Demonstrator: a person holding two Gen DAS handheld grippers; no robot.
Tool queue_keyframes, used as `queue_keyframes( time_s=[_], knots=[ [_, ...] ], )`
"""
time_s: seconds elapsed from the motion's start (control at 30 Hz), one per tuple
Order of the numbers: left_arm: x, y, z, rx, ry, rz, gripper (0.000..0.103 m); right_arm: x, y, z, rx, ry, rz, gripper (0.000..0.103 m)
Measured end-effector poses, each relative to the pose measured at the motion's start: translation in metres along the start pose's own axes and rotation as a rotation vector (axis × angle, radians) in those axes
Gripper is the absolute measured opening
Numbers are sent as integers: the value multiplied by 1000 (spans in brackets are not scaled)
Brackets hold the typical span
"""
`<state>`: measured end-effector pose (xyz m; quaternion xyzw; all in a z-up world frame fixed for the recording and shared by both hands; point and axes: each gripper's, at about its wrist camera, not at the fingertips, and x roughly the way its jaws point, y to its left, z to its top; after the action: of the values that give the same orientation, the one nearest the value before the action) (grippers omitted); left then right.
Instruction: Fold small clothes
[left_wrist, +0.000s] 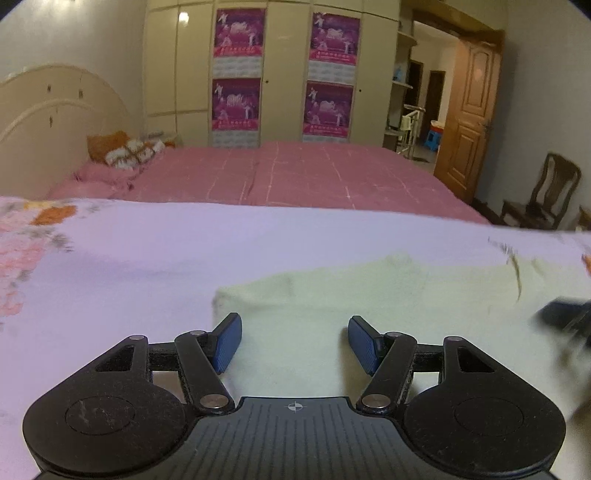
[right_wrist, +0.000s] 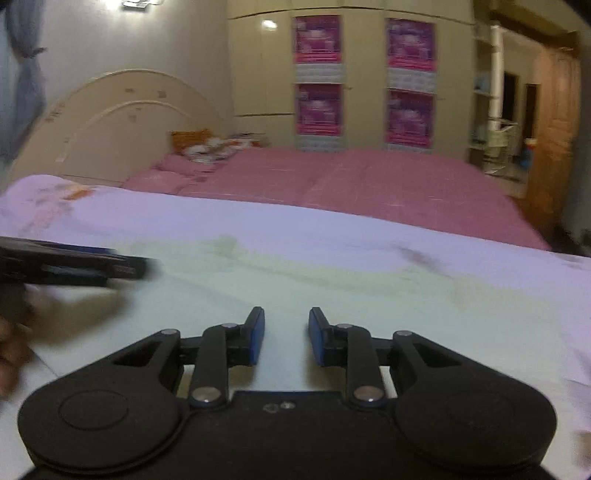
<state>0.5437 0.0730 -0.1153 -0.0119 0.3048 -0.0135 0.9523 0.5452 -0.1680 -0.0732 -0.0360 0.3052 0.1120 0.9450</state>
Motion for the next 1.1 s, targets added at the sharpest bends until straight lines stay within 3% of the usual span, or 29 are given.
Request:
queue_keyframes(
  time_s=[0.1, 0.2, 0.27, 0.37, 0.47, 0.6, 0.7, 0.8, 0.87, 0.9, 1.1],
  knots=[
    [-7, 11, -5, -33, 3, 37, 69, -17, -58, -13, 120, 1, -102, 25],
    [-30, -3, -8, -34, -40, 57, 69, -31, -88, -16, 200, 7, -111, 19],
    [-49, -28, -15, -21, -80, 13, 69, -44, -79, -13, 182, -20, -107, 27],
    [-59, -75, -28, 86, -74, -53, 69, -55, -46, -16, 120, -35, -14, 27],
    [-58, -97, -41, 149, -48, -49, 69, -56, -16, -24, 43, 3, 68, 24],
    [-61, -62, -40, 58, -26, -10, 69, -64, -14, -33, -61, 16, 31, 25],
    [-65, -35, -43, 4, -6, 11, 69, -61, -58, -37, 55, 40, -103, 25],
    [-69, -25, -46, -6, -5, 23, 69, -71, -85, -34, 163, 27, -105, 19],
    [-68, -21, -51, -28, 5, 16, 69, -83, -83, -36, 164, -7, -112, 29],
    [-67, -19, -54, -44, 3, 12, 69, -85, -83, -38, 169, -5, -112, 29],
    [-58, -16, -56, -47, 10, 17, 69, -58, -68, -36, 76, 63, -145, 22]
  ],
)
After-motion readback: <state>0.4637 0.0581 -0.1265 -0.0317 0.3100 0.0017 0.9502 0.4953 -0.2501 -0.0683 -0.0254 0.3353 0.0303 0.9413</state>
